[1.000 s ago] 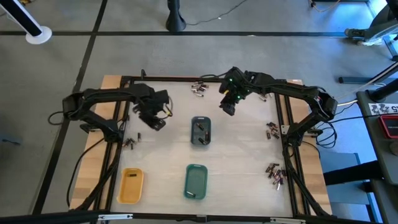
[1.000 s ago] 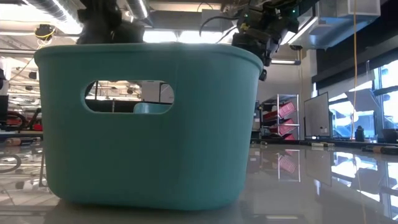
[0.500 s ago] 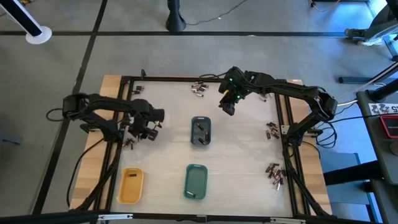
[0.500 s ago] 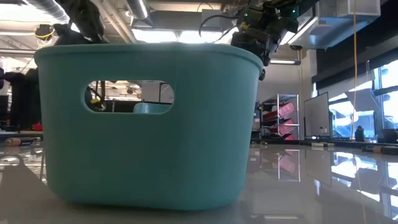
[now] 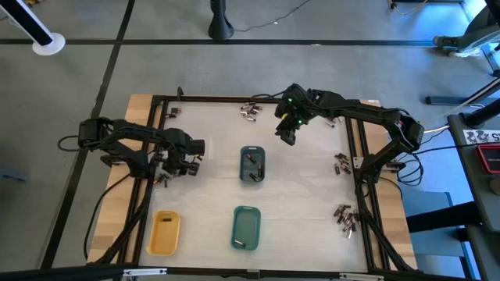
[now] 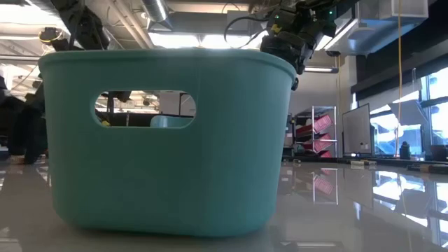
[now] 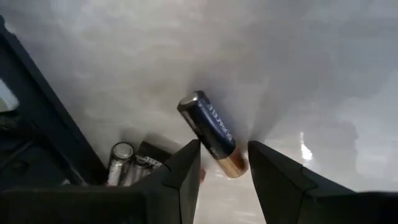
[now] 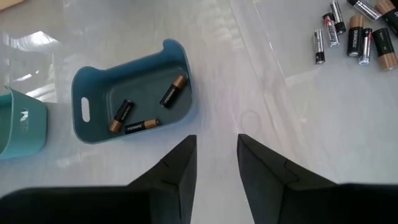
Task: Sort batteries
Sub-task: Put the large black battery into the blue bin
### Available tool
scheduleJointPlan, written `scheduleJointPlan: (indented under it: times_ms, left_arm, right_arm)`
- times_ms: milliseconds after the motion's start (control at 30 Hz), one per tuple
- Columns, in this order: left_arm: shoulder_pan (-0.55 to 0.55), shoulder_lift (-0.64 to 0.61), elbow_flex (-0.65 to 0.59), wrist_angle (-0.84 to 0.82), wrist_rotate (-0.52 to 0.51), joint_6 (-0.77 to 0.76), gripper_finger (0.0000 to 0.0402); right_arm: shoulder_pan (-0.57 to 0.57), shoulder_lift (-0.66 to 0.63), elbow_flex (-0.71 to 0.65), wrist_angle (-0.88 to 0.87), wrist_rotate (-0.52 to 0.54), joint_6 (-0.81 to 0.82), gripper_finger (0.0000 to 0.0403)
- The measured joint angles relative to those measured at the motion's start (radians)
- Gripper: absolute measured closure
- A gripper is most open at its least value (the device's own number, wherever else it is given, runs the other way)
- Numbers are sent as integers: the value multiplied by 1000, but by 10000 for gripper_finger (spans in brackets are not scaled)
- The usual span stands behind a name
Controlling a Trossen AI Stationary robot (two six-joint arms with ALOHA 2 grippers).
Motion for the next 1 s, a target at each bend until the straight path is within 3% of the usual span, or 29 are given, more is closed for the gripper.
scheduleJointPlan:
  times_ms: [400, 700, 1000]
  left_arm:
    - [0, -2, -17, 46, 0, 25, 275]
    - [0, -2, -17, 64, -1, 38, 361]
    - [-2, 4, 20, 58, -23, 131, 365]
  right_arm:
    - [0, 0, 0, -35, -7, -16, 285]
    - [0, 0, 0, -30, -7, -29, 285]
    - [0, 0, 0, -31, -7, -6, 285]
